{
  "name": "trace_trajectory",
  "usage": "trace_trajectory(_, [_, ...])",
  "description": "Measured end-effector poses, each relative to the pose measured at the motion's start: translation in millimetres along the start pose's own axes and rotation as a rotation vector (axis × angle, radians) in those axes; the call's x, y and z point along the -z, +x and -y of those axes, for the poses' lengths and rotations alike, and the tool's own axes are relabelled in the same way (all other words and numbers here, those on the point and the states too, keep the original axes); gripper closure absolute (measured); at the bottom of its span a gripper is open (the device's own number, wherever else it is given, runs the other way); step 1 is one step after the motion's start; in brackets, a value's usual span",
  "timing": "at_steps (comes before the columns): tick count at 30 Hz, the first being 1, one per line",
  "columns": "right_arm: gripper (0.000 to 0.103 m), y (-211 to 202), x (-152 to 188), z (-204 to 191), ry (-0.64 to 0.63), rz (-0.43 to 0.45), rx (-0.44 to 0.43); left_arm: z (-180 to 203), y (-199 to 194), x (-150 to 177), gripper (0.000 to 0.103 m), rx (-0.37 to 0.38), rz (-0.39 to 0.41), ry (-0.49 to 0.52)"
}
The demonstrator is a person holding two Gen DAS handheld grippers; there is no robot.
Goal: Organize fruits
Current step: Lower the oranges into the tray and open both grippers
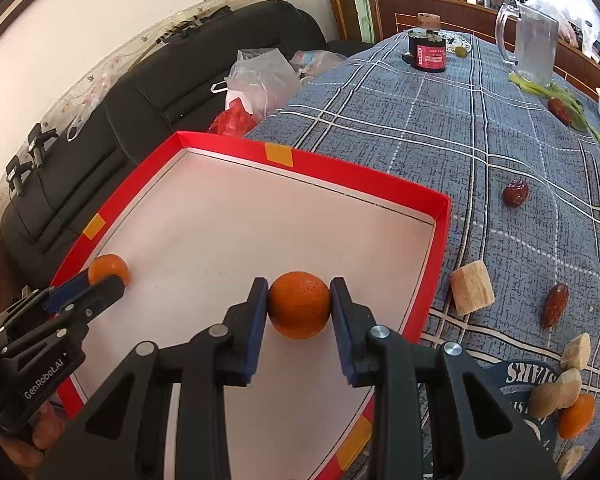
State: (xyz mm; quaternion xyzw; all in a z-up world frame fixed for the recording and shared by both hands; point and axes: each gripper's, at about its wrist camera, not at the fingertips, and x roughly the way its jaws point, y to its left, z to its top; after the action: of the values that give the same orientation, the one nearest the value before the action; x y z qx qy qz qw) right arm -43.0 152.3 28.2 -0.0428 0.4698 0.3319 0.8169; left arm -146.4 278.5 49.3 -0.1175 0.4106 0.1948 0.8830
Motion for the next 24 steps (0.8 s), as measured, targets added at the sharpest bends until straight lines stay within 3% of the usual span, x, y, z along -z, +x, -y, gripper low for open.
trace_trajectory(13, [0.068,3.0,0.6,4.7,0.013,-0.025,-0.007,5.6,3.1,0.6,0.067,-0.03,-0.015,0.008])
trace_trajectory(17, [0.065,-1.6,-0.3,10.6,0.038,-0.031,-0.033,6.7,0.9,2.8,0.06,-0.035,-0.018,0.007])
trace_trajectory(20, [0.057,-12.5,-1.4,15.6,0.053,0.001,-0.054,10.9,-7.0,2.3,0.047,-0.048,0.005,0.012])
trace_trajectory(24, [0.056,-31.3,-1.7,23.1,0.063,0.052,-0.079,18.4,-21.8,-0.7,0.04,-0.059,0.048,0.028])
